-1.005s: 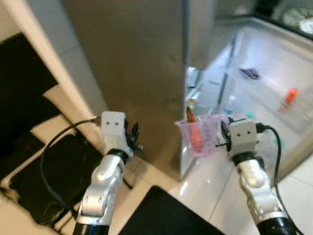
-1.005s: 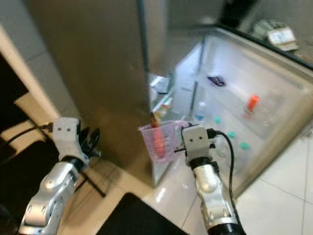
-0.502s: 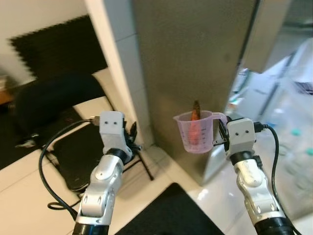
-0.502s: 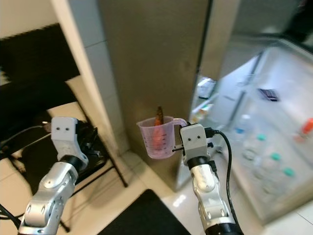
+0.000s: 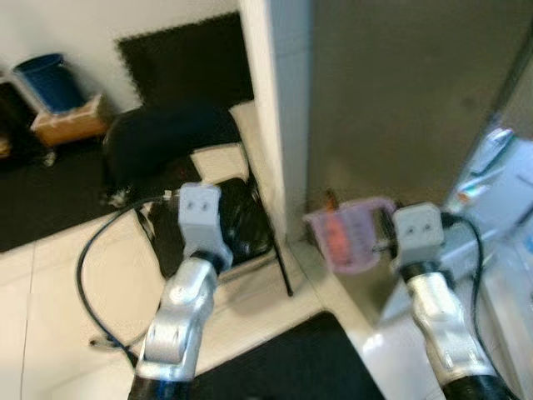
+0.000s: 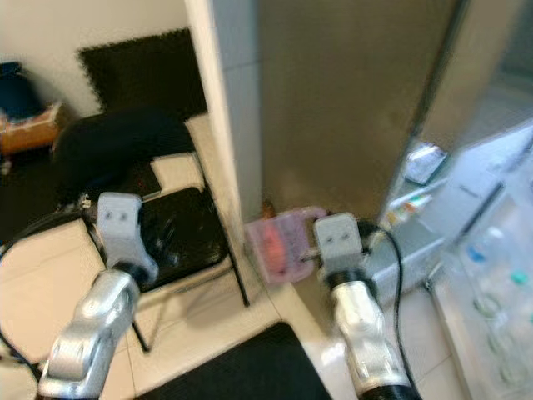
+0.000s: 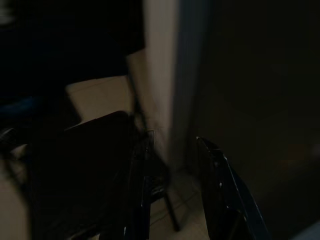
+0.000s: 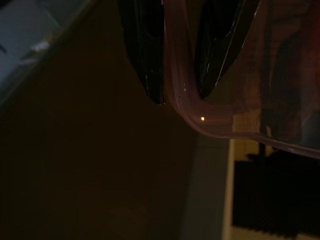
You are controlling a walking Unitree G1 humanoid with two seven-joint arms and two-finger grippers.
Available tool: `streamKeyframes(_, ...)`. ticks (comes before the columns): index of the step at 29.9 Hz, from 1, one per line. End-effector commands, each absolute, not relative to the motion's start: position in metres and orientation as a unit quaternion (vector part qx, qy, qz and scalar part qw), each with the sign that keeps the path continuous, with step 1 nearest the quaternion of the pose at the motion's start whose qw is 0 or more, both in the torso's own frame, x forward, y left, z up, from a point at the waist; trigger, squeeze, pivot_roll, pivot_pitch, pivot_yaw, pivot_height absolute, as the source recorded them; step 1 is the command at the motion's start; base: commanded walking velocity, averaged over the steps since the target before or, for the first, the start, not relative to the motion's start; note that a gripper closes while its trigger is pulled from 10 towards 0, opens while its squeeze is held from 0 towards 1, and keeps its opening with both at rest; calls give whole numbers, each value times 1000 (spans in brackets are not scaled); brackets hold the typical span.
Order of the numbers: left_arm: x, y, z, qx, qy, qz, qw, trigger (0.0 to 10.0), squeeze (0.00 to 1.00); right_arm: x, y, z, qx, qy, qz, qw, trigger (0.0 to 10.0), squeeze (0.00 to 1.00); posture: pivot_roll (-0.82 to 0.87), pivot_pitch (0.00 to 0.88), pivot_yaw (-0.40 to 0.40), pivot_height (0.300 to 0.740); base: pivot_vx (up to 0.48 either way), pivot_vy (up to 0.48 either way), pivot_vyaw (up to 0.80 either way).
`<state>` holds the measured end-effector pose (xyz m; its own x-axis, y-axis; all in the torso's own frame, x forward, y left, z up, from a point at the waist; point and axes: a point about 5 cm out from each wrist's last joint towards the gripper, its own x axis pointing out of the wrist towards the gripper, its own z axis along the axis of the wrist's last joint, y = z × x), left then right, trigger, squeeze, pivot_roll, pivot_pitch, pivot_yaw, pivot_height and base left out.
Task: Restocking fridge
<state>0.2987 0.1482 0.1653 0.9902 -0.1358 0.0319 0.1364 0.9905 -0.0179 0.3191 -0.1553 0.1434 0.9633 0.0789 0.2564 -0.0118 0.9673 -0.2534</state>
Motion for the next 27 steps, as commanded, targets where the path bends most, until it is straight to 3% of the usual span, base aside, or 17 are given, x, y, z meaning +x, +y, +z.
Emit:
streamKeyframes(1, 298, 146, 157, -4, 7, -71, 997, 10000, 0, 318, -157, 142, -128, -131, 20, 983, 10000, 0, -79, 140, 33, 740, 0, 0, 600)
streamKeyframes(11, 302, 145, 152, -28, 39, -51, 998, 10000, 0, 319, -157, 141, -110, -124, 14, 986, 10000, 0, -80, 136, 32, 740, 0, 0, 60)
streamKeyframes(23, 304, 141, 154, 9, 29, -61, 998, 10000, 0, 318, -155, 140, -107, -122, 19, 987, 10000, 0, -82, 134, 33, 740, 0, 0, 0)
streamKeyframes(27, 305, 142, 154, 14, 32, -52, 998, 10000, 0, 318, -154, 139, -106, -121, 21, 987, 10000, 0, -84, 136, 34, 740, 65, -308, 0)
